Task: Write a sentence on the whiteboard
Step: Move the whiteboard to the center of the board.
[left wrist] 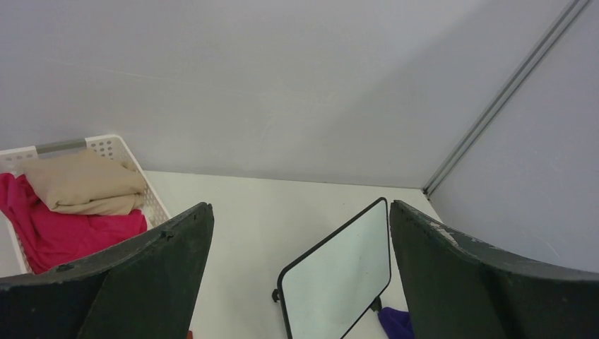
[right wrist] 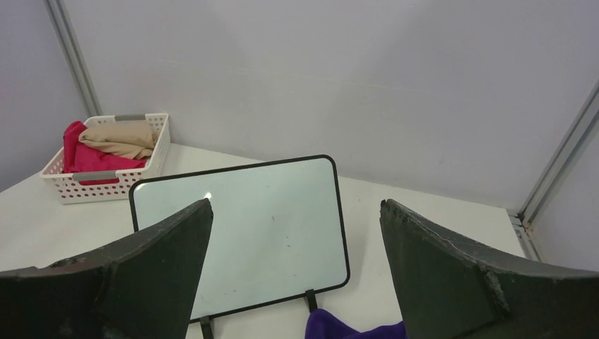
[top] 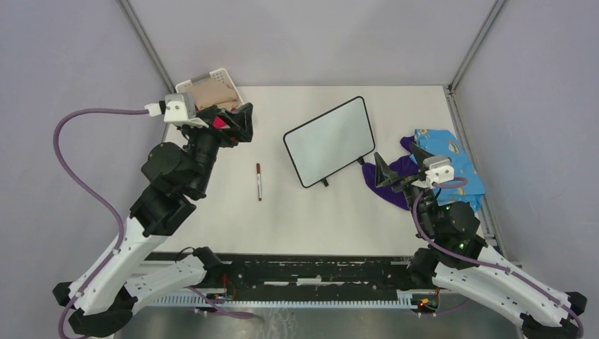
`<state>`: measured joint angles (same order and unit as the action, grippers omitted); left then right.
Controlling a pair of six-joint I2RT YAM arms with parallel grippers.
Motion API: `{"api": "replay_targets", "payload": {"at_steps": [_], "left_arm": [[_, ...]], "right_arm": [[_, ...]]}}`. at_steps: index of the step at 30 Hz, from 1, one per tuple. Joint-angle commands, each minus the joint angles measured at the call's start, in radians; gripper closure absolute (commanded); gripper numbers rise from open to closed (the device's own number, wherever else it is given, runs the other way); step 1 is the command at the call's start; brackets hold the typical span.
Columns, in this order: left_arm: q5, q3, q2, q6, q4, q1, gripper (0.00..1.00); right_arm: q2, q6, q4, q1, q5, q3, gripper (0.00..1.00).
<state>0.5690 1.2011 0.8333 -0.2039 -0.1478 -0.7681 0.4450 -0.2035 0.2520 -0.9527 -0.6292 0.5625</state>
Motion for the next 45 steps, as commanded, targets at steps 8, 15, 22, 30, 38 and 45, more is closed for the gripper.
{"api": "replay_targets", "payload": {"at_steps": [8,15,22,30,38,45], "left_arm": [[0.028,0.006,-0.036,0.001,0.031,-0.003,0.0],[0.022,-0.005,-0.037,0.031,0.036,-0.003,0.0],[-0.01,-0.066,0.012,0.155,-0.006,-0.003,0.0],[-0.01,-0.267,0.016,0.138,0.085,-0.003,0.02],[0.028,-0.342,0.014,0.064,0.095,-0.002,0.02],[0.016,-0.355,-0.005,0.064,0.096,-0.001,0.02]], "right_arm": [[-0.002,-0.008,0.014,0.001,-0.035,0.008,0.05],[0.004,-0.013,0.002,0.0,-0.054,0.005,0.04],[0.084,0.024,-0.069,0.001,-0.124,-0.002,0.05],[0.238,0.136,-0.128,0.002,-0.221,-0.063,0.04],[0.263,0.295,-0.085,0.01,-0.158,-0.216,0.07],[0.378,0.364,0.08,0.061,0.013,-0.302,0.16]]}}
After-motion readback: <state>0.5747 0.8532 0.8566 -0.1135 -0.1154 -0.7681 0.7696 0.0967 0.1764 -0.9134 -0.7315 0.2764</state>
